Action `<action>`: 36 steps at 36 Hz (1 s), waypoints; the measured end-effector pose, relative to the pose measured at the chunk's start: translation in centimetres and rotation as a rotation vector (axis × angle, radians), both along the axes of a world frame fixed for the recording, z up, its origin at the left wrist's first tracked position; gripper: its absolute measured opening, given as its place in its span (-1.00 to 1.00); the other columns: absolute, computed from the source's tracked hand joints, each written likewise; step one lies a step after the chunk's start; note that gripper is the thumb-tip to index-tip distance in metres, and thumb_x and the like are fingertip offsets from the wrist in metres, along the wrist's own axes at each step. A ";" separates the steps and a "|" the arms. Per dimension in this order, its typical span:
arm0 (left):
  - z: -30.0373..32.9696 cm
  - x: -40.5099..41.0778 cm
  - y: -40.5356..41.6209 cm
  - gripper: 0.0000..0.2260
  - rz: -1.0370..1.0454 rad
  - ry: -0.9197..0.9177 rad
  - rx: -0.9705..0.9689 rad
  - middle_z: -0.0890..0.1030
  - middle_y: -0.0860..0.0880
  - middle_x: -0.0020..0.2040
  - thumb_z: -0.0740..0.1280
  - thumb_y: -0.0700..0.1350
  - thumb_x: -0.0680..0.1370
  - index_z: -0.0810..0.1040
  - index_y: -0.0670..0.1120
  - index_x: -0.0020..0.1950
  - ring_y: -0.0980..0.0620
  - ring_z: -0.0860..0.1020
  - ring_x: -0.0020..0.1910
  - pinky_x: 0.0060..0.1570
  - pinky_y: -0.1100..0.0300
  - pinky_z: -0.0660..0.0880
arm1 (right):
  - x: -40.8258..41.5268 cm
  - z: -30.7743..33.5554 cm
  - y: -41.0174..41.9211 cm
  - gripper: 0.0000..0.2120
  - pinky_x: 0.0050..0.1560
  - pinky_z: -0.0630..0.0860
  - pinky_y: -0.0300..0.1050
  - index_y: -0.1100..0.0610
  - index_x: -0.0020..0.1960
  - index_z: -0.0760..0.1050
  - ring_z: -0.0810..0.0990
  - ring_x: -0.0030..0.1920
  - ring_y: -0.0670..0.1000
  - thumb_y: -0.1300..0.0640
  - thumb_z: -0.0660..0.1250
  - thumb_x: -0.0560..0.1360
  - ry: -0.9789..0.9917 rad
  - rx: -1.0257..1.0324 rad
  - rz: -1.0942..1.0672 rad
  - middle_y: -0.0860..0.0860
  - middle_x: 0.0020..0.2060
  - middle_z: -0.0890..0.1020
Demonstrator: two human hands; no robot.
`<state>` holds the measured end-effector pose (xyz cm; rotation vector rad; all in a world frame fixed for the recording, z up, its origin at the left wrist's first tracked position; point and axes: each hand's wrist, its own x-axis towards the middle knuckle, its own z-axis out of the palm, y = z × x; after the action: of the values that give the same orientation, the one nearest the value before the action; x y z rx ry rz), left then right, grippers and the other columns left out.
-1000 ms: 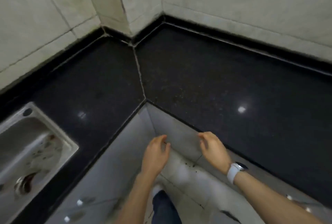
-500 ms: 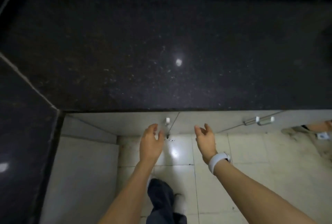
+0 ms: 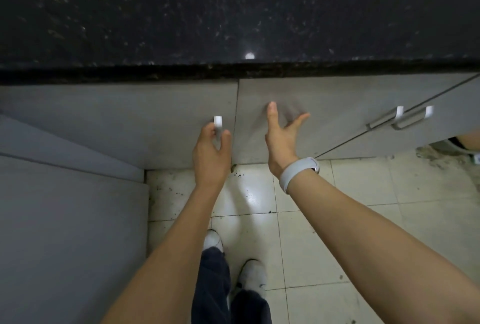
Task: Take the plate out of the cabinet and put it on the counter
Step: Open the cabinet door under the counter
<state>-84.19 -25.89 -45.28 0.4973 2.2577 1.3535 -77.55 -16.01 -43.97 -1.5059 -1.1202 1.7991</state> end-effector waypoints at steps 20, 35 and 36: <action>5.8 6.3 -15.3 -0.70 0.121 -0.300 -0.124 0.54 0.28 -0.09 0.04 0.15 0.57 0.54 0.12 -0.01 0.20 0.48 -0.01 -0.02 0.30 0.32 | 8.0 1.7 -15.2 -0.63 0.15 0.29 -0.60 0.09 0.24 0.45 0.46 0.15 -0.17 0.36 0.14 0.50 -0.115 0.358 0.802 -0.13 0.13 0.50; 13.1 5.3 -23.6 -0.53 0.252 0.028 -0.170 0.46 -0.07 0.24 0.22 -0.13 0.54 0.21 0.02 0.44 0.00 0.49 0.17 0.13 0.07 0.51 | 5.9 4.5 -24.2 -0.54 0.29 0.30 -0.37 0.05 0.35 0.33 0.41 0.30 -0.09 0.37 0.08 0.51 -0.095 0.249 1.270 0.03 0.32 0.47; 13.3 5.2 -24.0 -0.52 0.260 0.044 -0.201 0.46 -0.10 0.25 0.21 -0.13 0.54 0.20 -0.01 0.45 -0.02 0.48 0.19 0.15 0.07 0.49 | 5.7 4.6 -24.5 -0.54 0.32 0.29 -0.30 0.04 0.36 0.31 0.40 0.32 -0.06 0.36 0.07 0.52 -0.098 0.243 1.309 0.03 0.34 0.45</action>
<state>-79.00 -49.94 -31.98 0.1703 2.5292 1.2233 -71.86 -40.55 -39.34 -0.6494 -2.6205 2.1388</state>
